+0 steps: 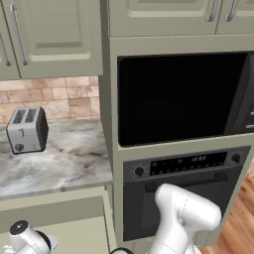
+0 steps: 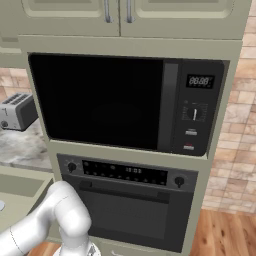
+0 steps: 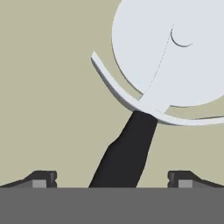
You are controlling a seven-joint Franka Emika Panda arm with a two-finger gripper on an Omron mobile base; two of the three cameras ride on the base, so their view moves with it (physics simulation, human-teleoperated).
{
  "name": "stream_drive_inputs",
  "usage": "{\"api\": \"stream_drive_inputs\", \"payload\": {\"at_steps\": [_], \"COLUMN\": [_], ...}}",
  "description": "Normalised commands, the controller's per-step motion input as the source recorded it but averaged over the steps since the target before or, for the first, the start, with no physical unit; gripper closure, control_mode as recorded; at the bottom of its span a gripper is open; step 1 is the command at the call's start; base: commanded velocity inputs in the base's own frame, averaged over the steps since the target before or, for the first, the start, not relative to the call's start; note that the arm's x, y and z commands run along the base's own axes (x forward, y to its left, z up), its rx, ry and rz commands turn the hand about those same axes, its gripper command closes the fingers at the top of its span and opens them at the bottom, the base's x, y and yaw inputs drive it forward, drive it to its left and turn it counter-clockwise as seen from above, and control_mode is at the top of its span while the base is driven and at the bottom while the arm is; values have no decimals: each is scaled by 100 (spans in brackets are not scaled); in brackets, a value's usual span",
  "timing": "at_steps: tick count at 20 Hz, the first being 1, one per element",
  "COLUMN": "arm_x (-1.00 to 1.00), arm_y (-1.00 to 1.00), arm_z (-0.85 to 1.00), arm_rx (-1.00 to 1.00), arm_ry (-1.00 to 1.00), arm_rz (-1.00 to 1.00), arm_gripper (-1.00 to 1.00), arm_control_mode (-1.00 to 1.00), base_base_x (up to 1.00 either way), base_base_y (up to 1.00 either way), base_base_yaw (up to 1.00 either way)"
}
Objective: Take the pizza cutter from the drawer on the left and place it on the dining counter for cutting.
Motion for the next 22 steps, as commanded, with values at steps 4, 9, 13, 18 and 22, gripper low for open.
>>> {"api": "stream_drive_inputs", "payload": {"at_steps": [4,9,13,18,22], "arm_x": [0,0,0,0,0], "arm_y": [0,0,0,0,0], "arm_z": [-5,0,0,0,0], "arm_rx": [0,0,0,0,0], "arm_ry": [0,0,0,0,0], "arm_rz": [0,0,0,0,0], "arm_gripper": [-100,-100,-100,100,100], "arm_control_mode": [-100,-100,-100,-100,-100], "base_base_x": [0,0,0,0,0], "base_base_y": [0,0,0,0,0], "base_base_yaw": [0,0,0,0,0]}}
